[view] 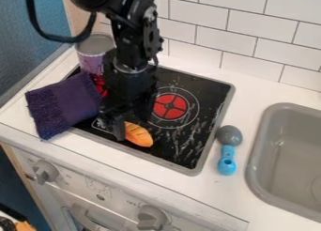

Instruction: Move the orange fish to the bottom of the stove

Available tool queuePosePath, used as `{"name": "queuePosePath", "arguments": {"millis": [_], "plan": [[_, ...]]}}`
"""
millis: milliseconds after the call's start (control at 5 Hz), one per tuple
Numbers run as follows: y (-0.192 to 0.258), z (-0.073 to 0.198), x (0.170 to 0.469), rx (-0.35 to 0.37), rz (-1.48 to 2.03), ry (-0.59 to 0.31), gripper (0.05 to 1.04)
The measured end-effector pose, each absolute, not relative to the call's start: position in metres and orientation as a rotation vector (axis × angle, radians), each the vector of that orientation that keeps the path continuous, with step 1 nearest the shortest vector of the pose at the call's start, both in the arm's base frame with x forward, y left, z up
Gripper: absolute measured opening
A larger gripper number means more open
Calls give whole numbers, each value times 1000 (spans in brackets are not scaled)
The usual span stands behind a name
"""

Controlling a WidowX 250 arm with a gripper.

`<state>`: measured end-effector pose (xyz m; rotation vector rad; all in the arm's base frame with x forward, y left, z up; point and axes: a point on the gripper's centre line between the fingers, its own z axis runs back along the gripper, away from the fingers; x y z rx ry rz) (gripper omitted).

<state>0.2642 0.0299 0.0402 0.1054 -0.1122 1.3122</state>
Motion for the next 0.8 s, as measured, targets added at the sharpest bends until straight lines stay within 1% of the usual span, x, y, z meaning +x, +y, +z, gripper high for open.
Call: {"name": "queuePosePath", "arguments": {"millis": [200,400,600,800], "plan": [[25,59,268,51,1306,-144,1001],[24,81,271,33,1276,-206,1001],[18,111,274,9,1256,-310,1001],[17,112,274,6,1259,-315,1001]]}}
